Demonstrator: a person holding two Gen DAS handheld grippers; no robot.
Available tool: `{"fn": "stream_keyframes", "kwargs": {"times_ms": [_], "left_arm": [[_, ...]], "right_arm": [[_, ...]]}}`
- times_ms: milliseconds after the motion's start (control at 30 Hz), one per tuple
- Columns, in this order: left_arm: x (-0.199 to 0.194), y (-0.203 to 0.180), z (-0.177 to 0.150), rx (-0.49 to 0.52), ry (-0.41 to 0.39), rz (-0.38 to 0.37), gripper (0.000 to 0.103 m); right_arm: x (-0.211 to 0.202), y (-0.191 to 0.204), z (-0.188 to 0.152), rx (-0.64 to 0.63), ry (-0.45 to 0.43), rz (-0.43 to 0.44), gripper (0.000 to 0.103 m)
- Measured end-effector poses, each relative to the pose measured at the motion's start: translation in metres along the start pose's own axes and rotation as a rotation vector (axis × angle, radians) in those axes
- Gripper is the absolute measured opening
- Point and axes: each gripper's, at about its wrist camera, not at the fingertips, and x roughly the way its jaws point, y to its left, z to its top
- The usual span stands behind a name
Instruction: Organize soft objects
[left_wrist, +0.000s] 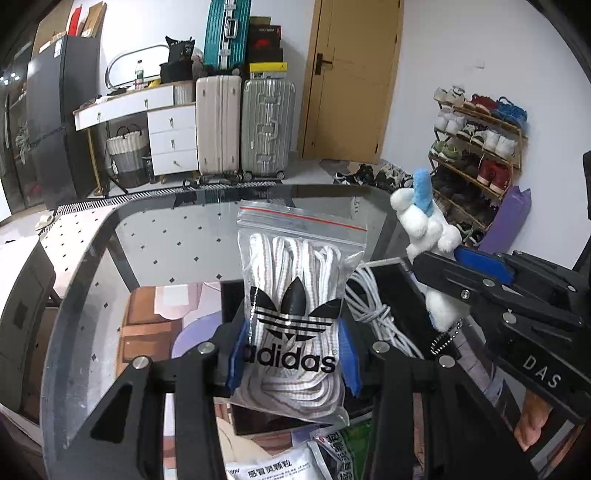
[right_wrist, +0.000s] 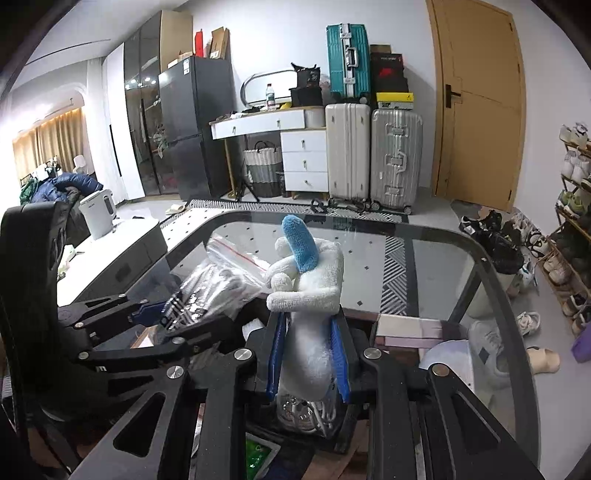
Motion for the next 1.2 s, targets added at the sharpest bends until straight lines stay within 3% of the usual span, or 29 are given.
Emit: {"fn": "stream_keyframes", "kwargs": {"times_ms": [267,533,800,1200], "left_arm": [[0.008,0.0,-0.002,-0.023,0.028,-0.021,0.041],[0.025,-0.002,-0.01,-0.029,0.081,-0.02,0.041],[0.026,-0.007,-0.015,0.002,0.098,0.002,0.041],[0.017,-0.016,-0.022,0.063,0.135,-0.011,0.043]], "right_arm": [[0.029,-0.002,-0.016,0.023,0.082,0.048,0.023],[0.046,-0.01,-0.028,0.049,0.161,0.04,0.023],[0.053,-0.019,-0.038,0.108,0.231,0.101,0.023],[0.038,-0.012,-0.049,0.06,0.264,0.128,0.025]]}}
